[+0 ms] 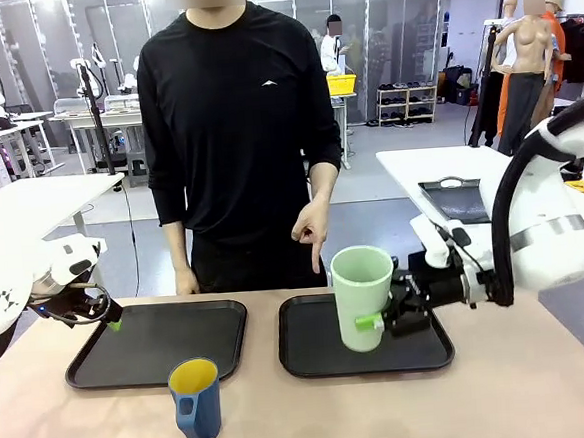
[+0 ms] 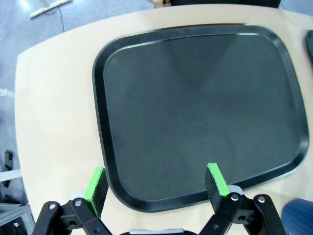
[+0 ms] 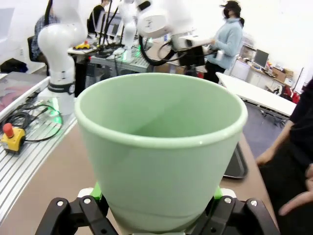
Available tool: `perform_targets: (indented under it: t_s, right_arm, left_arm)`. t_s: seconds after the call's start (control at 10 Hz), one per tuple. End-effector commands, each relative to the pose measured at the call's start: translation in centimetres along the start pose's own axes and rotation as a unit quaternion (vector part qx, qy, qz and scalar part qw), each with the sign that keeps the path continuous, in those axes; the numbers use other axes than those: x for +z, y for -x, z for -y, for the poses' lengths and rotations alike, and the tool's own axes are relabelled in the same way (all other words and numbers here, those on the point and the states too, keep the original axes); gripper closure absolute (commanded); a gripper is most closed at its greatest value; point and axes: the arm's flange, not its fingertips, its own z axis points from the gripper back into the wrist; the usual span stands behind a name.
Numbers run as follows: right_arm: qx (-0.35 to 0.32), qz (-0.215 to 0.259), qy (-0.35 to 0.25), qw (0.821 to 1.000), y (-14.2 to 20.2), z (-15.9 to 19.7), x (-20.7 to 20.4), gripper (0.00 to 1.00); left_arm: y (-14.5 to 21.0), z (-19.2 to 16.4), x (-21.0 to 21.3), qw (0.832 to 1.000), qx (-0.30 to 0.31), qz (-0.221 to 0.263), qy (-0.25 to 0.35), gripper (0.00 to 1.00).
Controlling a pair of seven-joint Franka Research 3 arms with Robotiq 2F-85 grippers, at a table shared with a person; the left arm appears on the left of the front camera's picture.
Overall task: Sort and store the cups by type.
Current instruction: Place the picked Reusable plastic cup into the Flat Tray indicated by the person.
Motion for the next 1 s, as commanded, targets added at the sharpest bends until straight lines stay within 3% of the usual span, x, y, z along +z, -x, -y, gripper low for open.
perform_targets:
  t_s: [0.0,0.5,0.9]
  right_arm:
    - [-0.016,0.016,0.013,1.0,-1.2,3.8,1.9,0.14]
    - [-0.023,0.044,0.044,0.998,-2.2,7.5,5.2,0.14]
    - [-0.036,0.044,0.055,0.997,0.1,8.3,5.2,0.14]
  left_arm:
    - [0.0,-0.2,0.1,1.0,0.0,0.001,-0.001,0.0]
    - [0.0,-0.2,0.1,1.0,0.0,0.001,-0.001,0.0]
    - [0.0,-0.2,0.1,1.0,0.0,0.001,-0.001,0.0]
